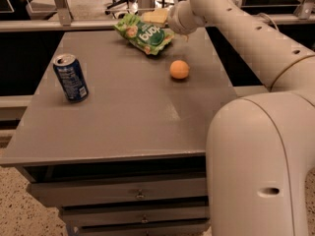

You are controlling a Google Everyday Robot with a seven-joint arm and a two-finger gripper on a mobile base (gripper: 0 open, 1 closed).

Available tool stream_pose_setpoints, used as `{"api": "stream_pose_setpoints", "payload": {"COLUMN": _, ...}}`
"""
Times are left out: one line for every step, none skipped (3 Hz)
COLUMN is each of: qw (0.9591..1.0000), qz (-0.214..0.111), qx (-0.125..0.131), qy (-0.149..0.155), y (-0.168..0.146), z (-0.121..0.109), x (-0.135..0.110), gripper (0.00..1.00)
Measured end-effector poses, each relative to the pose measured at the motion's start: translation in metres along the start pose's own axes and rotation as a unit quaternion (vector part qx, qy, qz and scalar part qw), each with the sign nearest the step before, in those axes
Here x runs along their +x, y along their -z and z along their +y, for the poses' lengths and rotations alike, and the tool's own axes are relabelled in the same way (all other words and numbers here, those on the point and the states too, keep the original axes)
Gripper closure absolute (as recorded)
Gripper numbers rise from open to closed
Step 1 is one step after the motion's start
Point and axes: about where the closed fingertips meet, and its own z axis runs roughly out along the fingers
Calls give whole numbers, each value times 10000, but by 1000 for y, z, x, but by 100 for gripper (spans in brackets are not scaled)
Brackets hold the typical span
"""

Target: Move green rice chip bag near orange

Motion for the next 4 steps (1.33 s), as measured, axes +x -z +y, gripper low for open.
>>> {"api": "stream_pose_setpoints", "payload": {"qw": 9981, "qz": -83, "qx": -33, "qy": -606, "y": -10, "z": 1, "x": 1, "gripper": 0}}
{"api": "stream_pose_setpoints", "payload": {"qw": 9939, "qz": -195, "qx": -193, "qy": -1068, "y": -19, "z": 9, "x": 0, "gripper": 0}}
{"api": "stream_pose_setpoints", "payload": {"qw": 9893, "qz": -300, "qx": -410, "qy": -1367, "y": -27, "z": 22, "x": -3, "gripper": 0}}
{"api": "stream_pose_setpoints", "payload": {"qw": 9835, "qz": -385, "qx": -670, "qy": -1638, "y": -34, "z": 39, "x": -6, "gripper": 3}}
